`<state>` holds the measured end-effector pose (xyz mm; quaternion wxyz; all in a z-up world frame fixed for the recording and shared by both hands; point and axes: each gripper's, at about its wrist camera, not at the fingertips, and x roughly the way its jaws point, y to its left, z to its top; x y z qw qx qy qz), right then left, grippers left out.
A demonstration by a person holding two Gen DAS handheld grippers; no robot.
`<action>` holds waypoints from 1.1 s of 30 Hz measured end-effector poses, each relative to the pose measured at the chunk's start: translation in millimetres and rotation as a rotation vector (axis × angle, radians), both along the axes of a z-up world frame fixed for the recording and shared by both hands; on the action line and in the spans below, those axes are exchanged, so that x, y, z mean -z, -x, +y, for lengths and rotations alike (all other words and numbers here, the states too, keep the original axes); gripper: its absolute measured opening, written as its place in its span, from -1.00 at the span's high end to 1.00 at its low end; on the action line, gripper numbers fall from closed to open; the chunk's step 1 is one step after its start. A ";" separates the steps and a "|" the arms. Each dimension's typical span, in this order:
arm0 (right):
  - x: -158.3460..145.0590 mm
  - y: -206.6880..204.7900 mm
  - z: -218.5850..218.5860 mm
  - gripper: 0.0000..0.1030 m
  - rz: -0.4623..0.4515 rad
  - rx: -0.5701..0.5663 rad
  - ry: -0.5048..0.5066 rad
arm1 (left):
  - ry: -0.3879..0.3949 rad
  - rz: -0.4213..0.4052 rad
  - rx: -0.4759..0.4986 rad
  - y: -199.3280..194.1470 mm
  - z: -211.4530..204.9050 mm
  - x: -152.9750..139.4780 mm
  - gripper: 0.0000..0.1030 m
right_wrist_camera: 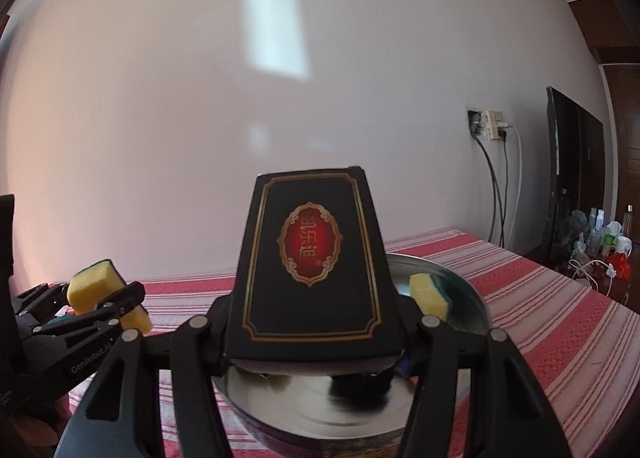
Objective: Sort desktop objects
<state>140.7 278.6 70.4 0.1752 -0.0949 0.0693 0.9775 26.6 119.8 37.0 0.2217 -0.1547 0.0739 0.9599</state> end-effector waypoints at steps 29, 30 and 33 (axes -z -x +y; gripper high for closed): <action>6.3 -40.5 94.4 -1.00 0.212 0.274 0.222 | -0.058 0.020 -0.104 15.2 45.1 -3.2 -0.90; 6.2 -42.2 96.9 -1.00 0.216 0.285 0.236 | -0.072 0.028 -0.124 16.2 39.7 -4.2 -0.91; 6.3 -47.6 101.4 -1.00 0.229 0.308 0.266 | -0.105 0.012 -0.179 22.3 26.6 -4.2 -0.91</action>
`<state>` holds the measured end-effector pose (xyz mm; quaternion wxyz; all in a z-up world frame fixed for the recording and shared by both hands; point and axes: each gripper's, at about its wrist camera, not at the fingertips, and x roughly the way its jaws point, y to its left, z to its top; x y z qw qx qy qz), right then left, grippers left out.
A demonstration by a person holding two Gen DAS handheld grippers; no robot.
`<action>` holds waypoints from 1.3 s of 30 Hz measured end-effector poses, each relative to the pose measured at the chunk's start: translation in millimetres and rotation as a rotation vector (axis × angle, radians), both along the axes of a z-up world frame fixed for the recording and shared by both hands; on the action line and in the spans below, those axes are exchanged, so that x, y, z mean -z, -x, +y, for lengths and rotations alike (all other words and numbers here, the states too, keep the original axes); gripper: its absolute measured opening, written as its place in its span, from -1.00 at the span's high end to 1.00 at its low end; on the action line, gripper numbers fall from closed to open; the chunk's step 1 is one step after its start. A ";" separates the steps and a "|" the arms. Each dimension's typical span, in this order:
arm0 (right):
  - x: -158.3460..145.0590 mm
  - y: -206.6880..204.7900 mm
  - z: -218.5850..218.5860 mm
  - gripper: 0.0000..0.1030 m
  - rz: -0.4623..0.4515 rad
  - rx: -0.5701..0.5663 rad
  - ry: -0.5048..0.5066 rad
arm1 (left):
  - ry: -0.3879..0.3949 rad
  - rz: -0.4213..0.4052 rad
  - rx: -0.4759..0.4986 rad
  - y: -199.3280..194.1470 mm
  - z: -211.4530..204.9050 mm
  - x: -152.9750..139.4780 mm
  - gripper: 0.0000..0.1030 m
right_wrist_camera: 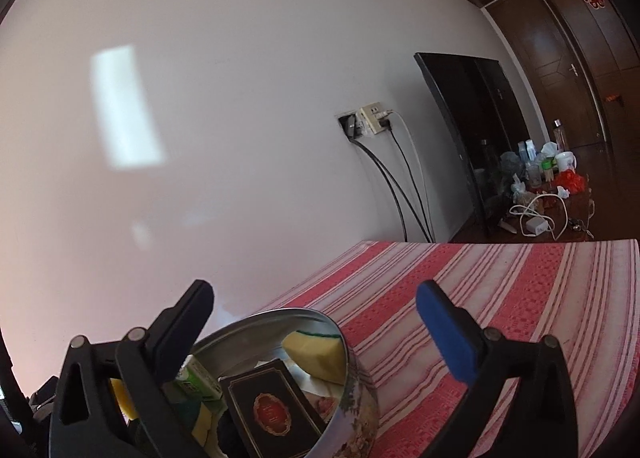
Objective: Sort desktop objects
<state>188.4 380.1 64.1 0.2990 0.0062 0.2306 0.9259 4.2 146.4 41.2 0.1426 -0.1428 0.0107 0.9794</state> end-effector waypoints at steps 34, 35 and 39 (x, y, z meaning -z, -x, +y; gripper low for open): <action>-9.6 38.2 -79.9 -1.00 -0.122 -0.402 -0.303 | -0.061 -0.145 -0.006 37.6 -83.7 6.8 -0.91; -9.8 41.3 -93.9 -1.00 -0.140 -0.437 -0.339 | -0.027 -0.136 0.009 37.1 -84.6 7.7 -0.91; -13.8 64.9 -142.7 -0.99 -0.228 -0.637 -0.403 | 0.068 -0.104 -0.002 37.1 -96.4 9.4 -0.91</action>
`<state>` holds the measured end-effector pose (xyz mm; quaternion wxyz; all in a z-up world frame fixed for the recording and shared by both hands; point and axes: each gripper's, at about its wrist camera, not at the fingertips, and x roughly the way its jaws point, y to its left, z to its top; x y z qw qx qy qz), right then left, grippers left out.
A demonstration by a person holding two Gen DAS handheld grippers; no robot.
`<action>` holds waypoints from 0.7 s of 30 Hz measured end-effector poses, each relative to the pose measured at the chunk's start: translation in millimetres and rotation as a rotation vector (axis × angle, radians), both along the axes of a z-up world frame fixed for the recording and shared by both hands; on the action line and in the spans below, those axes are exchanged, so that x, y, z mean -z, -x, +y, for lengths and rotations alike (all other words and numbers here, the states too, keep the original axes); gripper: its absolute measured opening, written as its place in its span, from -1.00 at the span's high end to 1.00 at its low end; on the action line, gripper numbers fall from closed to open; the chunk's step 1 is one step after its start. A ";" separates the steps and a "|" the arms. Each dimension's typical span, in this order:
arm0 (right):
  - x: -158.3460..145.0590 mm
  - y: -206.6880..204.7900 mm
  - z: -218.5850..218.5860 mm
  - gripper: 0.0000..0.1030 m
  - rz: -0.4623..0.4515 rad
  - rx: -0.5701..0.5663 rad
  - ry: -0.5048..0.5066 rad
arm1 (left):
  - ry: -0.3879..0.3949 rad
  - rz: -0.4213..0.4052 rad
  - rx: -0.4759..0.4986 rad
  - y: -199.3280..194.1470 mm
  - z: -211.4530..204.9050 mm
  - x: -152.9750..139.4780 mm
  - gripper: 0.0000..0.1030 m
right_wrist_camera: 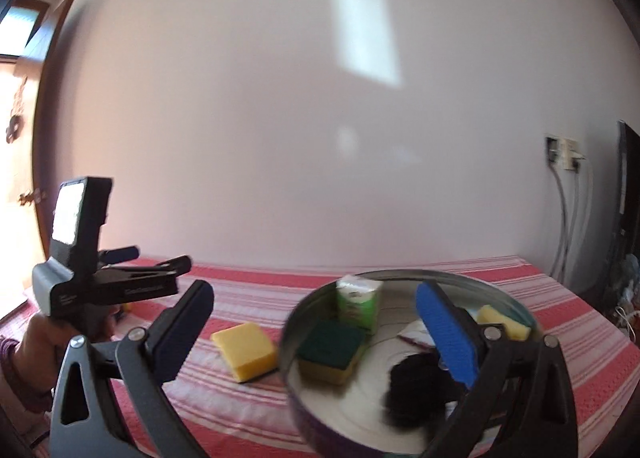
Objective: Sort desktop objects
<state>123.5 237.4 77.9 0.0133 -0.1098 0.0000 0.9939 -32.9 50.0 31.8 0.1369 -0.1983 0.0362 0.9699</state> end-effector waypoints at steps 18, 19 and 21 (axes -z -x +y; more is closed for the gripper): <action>79.0 172.1 -95.3 -0.73 -0.660 -0.068 -0.343 | -0.024 0.037 -0.253 -0.1 -52.8 -27.3 -0.91; 84.4 176.7 -94.9 -0.70 -0.688 -0.049 -0.392 | -0.024 0.035 -0.249 1.5 -51.2 -25.5 -0.91; 82.6 176.4 -94.0 -0.63 -0.719 -0.049 -0.384 | -0.021 0.040 -0.239 0.0 -49.2 -24.5 -0.91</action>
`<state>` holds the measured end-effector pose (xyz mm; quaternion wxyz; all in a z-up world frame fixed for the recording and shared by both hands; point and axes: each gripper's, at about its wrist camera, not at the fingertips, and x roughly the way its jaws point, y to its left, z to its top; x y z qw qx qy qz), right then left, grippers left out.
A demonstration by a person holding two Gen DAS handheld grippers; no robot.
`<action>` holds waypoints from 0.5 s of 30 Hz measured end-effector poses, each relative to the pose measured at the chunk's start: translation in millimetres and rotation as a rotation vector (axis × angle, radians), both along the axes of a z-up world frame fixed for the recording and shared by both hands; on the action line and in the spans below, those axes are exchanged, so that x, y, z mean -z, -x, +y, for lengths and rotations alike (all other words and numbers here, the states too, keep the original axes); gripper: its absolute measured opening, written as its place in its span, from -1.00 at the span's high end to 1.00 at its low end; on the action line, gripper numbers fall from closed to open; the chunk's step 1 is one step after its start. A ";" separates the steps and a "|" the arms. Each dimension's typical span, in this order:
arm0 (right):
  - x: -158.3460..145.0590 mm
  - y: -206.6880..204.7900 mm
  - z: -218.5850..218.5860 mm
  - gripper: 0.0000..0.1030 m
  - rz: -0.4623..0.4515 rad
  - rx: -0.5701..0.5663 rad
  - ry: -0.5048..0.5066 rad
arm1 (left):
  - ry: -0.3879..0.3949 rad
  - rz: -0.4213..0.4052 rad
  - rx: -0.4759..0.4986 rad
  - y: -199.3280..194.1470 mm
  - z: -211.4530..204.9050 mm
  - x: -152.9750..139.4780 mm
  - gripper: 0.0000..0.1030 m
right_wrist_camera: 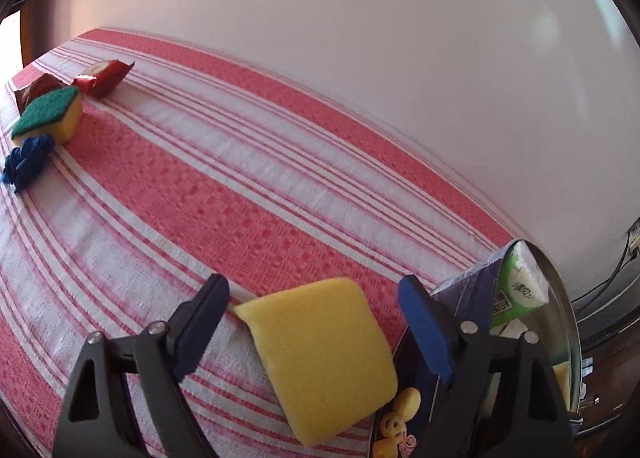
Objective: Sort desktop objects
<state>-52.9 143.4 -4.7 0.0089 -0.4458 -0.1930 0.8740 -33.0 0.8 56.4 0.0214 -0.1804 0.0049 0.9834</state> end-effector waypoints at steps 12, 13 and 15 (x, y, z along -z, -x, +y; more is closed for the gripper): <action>-75.8 -89.7 50.3 0.03 0.313 0.027 0.282 | 0.013 0.004 0.005 -2.4 3.1 1.7 -0.91; -88.5 -99.7 59.4 0.03 0.372 0.044 0.314 | 0.014 0.001 0.006 -2.3 3.7 2.2 -0.91; -109.8 -118.1 80.8 0.06 0.500 0.161 0.266 | 0.012 -0.006 0.013 -2.3 6.3 3.7 -0.91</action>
